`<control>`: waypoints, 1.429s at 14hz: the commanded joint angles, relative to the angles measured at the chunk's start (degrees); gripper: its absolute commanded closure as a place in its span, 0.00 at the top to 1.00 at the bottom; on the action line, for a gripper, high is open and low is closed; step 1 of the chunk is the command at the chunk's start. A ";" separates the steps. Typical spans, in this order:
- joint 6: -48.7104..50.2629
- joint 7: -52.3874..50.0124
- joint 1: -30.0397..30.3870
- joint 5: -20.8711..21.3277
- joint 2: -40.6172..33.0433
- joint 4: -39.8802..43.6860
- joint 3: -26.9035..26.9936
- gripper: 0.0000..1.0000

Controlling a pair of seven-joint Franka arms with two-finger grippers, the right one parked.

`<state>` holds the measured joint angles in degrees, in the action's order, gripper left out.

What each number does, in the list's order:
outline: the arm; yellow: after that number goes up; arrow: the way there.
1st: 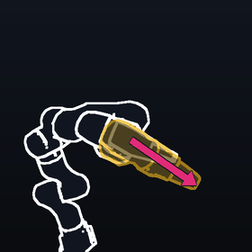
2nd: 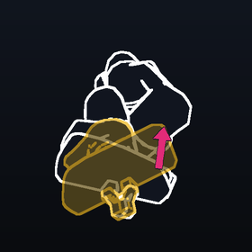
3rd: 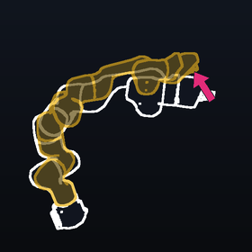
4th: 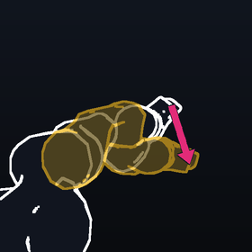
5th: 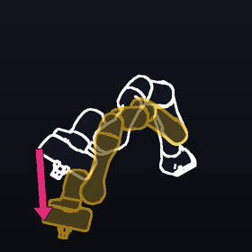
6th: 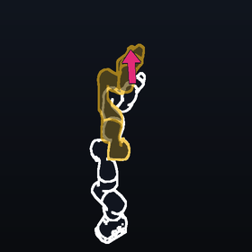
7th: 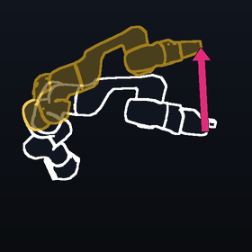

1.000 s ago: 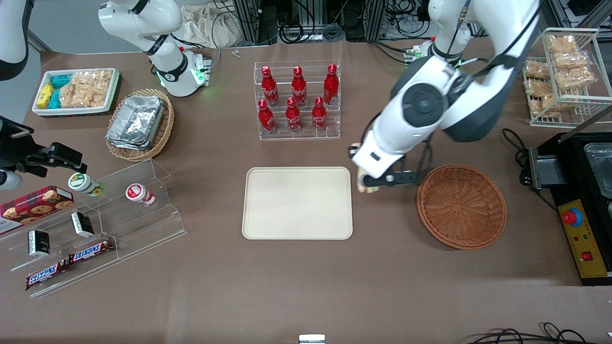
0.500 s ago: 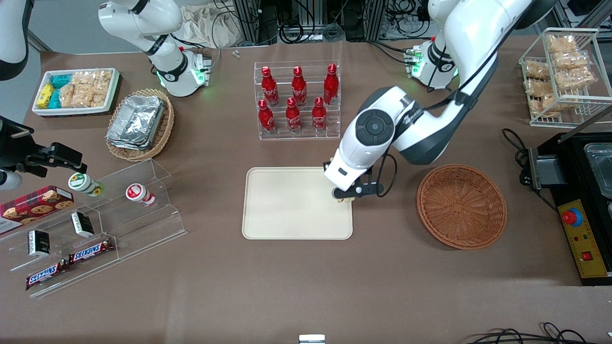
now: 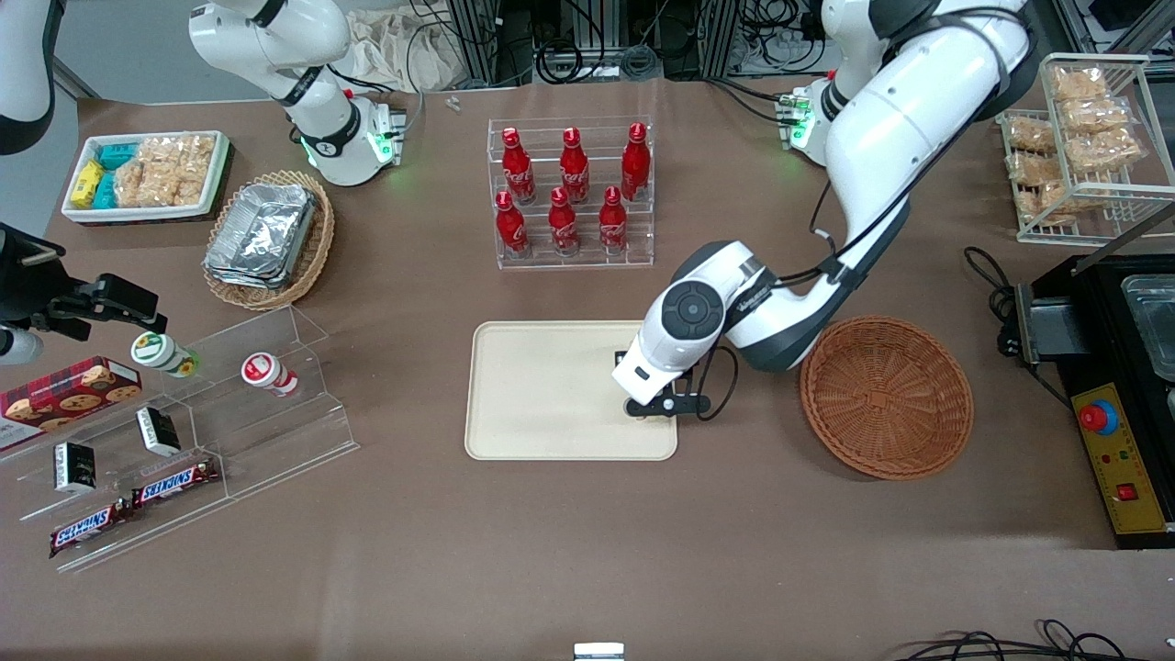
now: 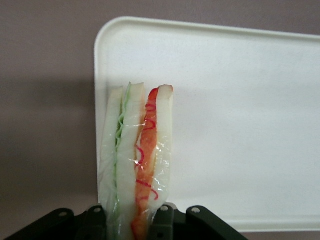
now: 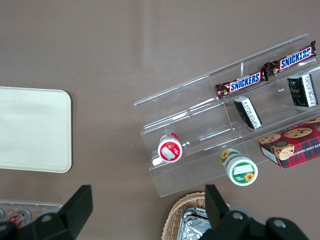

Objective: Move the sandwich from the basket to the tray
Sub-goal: 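Lower the sandwich onto the tray and open the left gripper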

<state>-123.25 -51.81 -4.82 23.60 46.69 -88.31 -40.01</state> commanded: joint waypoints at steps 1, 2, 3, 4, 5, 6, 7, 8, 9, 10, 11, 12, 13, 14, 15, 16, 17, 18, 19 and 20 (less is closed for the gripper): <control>-1.99 -0.66 -1.94 3.37 2.88 2.35 0.28 0.00; -2.00 -0.66 -1.94 3.99 3.93 3.05 0.55 0.00; -2.00 -0.75 -2.29 4.09 4.72 4.10 0.90 0.00; -2.00 -1.10 -3.34 4.17 5.25 4.98 1.07 0.21; -2.00 -1.01 -4.22 4.18 5.95 5.86 1.77 0.56; -2.00 -0.84 -5.45 4.18 5.96 6.04 3.61 0.73; -2.00 -1.27 -6.85 4.09 5.61 6.13 5.10 1.00; -1.91 -1.36 -7.30 4.26 5.17 6.13 5.47 1.00; -1.91 -1.36 -7.22 4.18 5.08 6.13 5.56 1.00; -1.91 -1.45 -7.22 4.09 4.82 6.22 5.56 1.00; -1.82 -1.54 -6.87 3.83 4.21 6.31 5.47 1.00; -1.65 -1.63 -6.78 3.39 3.16 6.31 5.47 1.00; -1.04 -1.80 -6.78 3.38 1.76 6.22 5.56 1.00; 0.10 -2.85 -6.78 3.30 0.70 6.31 5.56 1.00; 1.85 -4.08 -6.78 3.30 -0.44 6.40 5.47 1.00; 4.31 -4.18 -6.26 3.21 -1.59 6.57 5.47 1.00; 7.20 -4.18 -5.82 3.21 -2.99 6.92 5.30 1.00; 9.84 -4.18 -5.81 3.03 -4.57 7.01 5.12 1.00; 12.48 -4.18 -5.81 1.64 -6.33 6.93 4.94 1.00; 15.20 -4.18 -5.81 -0.81 -8.69 6.58 5.03 1.00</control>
<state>-112.46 -54.92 -10.55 25.59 42.67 -80.55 -35.23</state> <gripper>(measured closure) 0.000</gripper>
